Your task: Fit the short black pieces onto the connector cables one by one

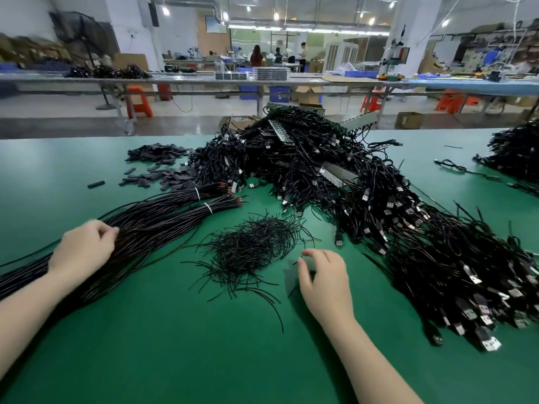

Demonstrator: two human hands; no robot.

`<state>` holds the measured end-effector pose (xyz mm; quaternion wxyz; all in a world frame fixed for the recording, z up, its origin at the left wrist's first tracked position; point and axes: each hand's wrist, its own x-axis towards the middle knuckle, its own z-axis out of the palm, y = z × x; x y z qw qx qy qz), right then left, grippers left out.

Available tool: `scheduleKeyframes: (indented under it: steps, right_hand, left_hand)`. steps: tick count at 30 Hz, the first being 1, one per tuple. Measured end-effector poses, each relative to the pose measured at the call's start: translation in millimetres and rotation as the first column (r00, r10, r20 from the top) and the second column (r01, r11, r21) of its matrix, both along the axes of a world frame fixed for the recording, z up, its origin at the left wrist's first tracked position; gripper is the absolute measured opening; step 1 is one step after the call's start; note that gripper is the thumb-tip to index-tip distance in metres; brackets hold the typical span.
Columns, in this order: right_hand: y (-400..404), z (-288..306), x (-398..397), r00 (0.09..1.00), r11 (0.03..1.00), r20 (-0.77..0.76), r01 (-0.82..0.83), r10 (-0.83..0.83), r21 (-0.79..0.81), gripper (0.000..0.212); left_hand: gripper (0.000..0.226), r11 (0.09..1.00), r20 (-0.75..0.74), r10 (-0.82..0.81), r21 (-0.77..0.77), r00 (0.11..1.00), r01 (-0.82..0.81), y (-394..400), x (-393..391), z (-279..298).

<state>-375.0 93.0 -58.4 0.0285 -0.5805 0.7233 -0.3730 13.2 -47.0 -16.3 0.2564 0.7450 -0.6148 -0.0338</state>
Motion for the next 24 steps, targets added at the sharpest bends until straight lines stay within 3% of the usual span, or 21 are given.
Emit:
scheduleKeyframes:
  steps: [2, 4, 7, 10, 12, 14, 16, 19, 21, 24]
  right_hand:
    - [-1, -1, -3, 0.999, 1.0, 0.037, 0.014, -0.015, 0.028, 0.026]
    - [-2, -3, -5, 0.999, 0.999, 0.051, 0.008, -0.01, 0.047, 0.026]
    - [-1, -2, -4, 0.997, 1.0, 0.071, -0.005, 0.003, 0.029, 0.024]
    - [-1, -3, -4, 0.996, 1.0, 0.088, -0.006, 0.004, 0.027, 0.022]
    - [-3, -3, -4, 0.997, 0.999, 0.08, -0.011, 0.008, 0.043, 0.022]
    - [-3, -4, -4, 0.997, 0.998, 0.073, -0.018, 0.013, 0.061, 0.023]
    - [-3, -3, -4, 0.999, 0.998, 0.052, -0.005, 0.001, 0.069, 0.023]
    - [5, 9, 5, 0.999, 0.997, 0.024, 0.028, -0.026, -0.077, 0.025]
    - [13, 22, 27, 0.994, 0.974, -0.06, -0.099, 0.088, -0.206, 0.035]
    - [15, 51, 87, 0.876, 0.871, 0.012, -0.478, 0.482, -0.115, 0.067]
  left_hand:
    - [0.028, 0.995, -0.235, 0.057, -0.064, 0.97, -0.074, -10, -2, 4]
    - [0.035, 0.968, -0.46, 0.082, -0.174, 0.884, -0.181, -14, -7, 9]
    - [0.029, 0.858, -0.666, -0.018, -0.393, 0.746, -0.33, -7, -12, 15]
    - [0.022, 0.783, -0.576, -0.203, -0.581, 0.792, -0.221, 16, -24, 17]
    - [0.032, 0.8, -0.582, -0.188, -0.559, 0.791, -0.221, 15, -19, 15]
    - [0.051, 0.847, -0.635, -0.075, -0.448, 0.769, -0.287, -2, 6, 17]
    - [0.049, 0.882, -0.639, -0.013, -0.369, 0.769, -0.292, -12, 28, 29]
    - [0.045, 0.831, -0.528, -0.18, -0.534, 0.83, -0.16, 13, 13, 42]
    - [0.034, 0.744, -0.347, -0.385, -0.665, 0.855, 0.065, 47, -8, 36]
    - [0.015, 0.675, -0.181, -0.58, -0.653, 0.795, 0.344, 84, -19, 16]
